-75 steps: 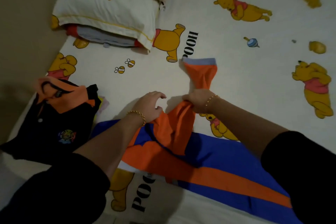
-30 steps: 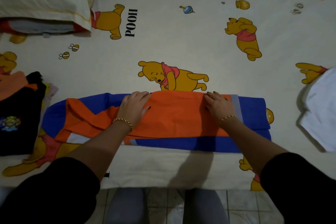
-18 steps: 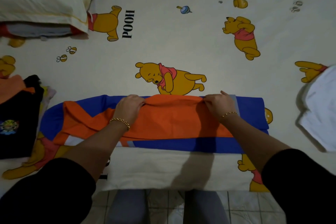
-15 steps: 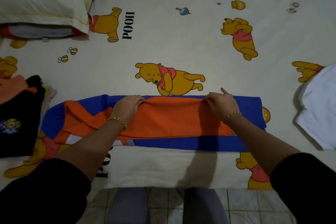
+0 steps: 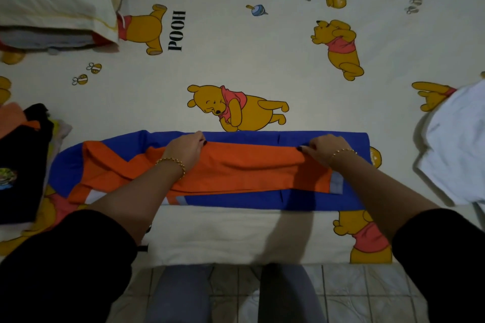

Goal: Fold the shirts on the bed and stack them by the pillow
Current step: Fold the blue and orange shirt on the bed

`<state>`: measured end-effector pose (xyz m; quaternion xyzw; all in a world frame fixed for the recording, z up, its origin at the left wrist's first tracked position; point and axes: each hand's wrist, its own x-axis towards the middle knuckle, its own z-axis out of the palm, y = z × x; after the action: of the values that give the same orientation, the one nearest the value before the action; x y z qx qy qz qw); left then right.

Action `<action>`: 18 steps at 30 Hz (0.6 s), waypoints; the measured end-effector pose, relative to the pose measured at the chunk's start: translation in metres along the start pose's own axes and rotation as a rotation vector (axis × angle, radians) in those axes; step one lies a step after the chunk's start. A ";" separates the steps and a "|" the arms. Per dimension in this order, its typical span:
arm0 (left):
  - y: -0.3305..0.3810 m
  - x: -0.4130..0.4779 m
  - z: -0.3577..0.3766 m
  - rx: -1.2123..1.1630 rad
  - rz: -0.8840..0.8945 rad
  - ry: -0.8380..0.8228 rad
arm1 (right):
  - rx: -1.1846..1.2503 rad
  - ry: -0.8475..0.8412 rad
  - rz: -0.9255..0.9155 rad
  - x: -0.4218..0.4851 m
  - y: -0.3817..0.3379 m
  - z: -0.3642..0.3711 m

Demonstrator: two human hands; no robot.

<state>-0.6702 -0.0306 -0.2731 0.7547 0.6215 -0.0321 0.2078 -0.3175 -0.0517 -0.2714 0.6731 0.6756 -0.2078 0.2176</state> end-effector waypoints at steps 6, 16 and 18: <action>0.007 0.014 0.010 0.154 -0.029 0.124 | -0.052 0.147 0.070 0.014 0.006 0.005; 0.052 -0.002 0.067 0.215 0.269 0.232 | 0.115 0.540 -0.151 -0.003 -0.042 0.075; 0.062 -0.007 0.084 0.256 0.331 0.145 | 0.075 0.485 -0.151 -0.005 -0.044 0.092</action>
<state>-0.5956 -0.0754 -0.3309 0.8671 0.4931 -0.0218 0.0678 -0.3607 -0.1093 -0.3442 0.6585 0.7482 -0.0809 0.0078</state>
